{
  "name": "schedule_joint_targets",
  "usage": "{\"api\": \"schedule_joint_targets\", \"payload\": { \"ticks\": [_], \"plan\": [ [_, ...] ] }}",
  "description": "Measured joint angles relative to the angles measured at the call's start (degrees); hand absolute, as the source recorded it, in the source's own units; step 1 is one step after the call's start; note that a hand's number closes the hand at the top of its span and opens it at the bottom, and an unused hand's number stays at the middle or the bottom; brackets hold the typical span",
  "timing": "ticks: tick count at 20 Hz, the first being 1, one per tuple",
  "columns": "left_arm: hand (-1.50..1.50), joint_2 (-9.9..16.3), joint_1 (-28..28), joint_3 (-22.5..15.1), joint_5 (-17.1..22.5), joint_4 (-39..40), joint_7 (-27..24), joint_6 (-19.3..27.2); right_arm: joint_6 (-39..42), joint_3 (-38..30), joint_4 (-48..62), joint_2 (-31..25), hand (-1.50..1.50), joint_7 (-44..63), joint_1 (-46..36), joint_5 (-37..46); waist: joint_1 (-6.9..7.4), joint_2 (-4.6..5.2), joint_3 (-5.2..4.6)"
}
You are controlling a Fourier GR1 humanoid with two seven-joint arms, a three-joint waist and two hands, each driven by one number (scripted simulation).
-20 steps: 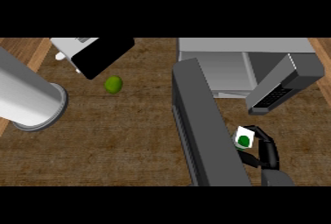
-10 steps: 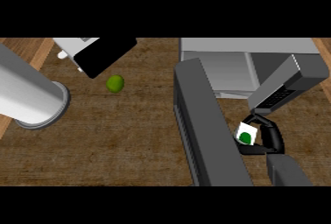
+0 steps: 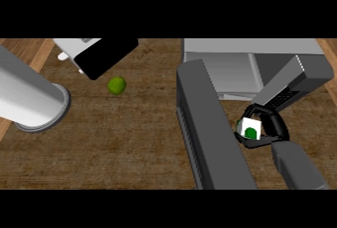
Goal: Pick up the milk, place it into the microwave and close the microwave
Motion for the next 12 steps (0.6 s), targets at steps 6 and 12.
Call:
{"api": "schedule_joint_targets", "payload": {
  "ticks": [6,12],
  "plan": [
    [-1.5,-0.06,0.23,1.81,0.5,0.9,0.25,-0.55,0.03,1.72,-6.91,2.18,1.5,3.79,-1.62,-0.42,-0.76,-0.27,-0.08],
    [-1.5,-0.13,-0.32,2.36,0.67,1.55,0.62,-1.3,-2.34,1.42,-8.01,4.48,1.5,7.0,-6.06,-0.43,-0.59,-0.19,-0.09]
  ]
}}
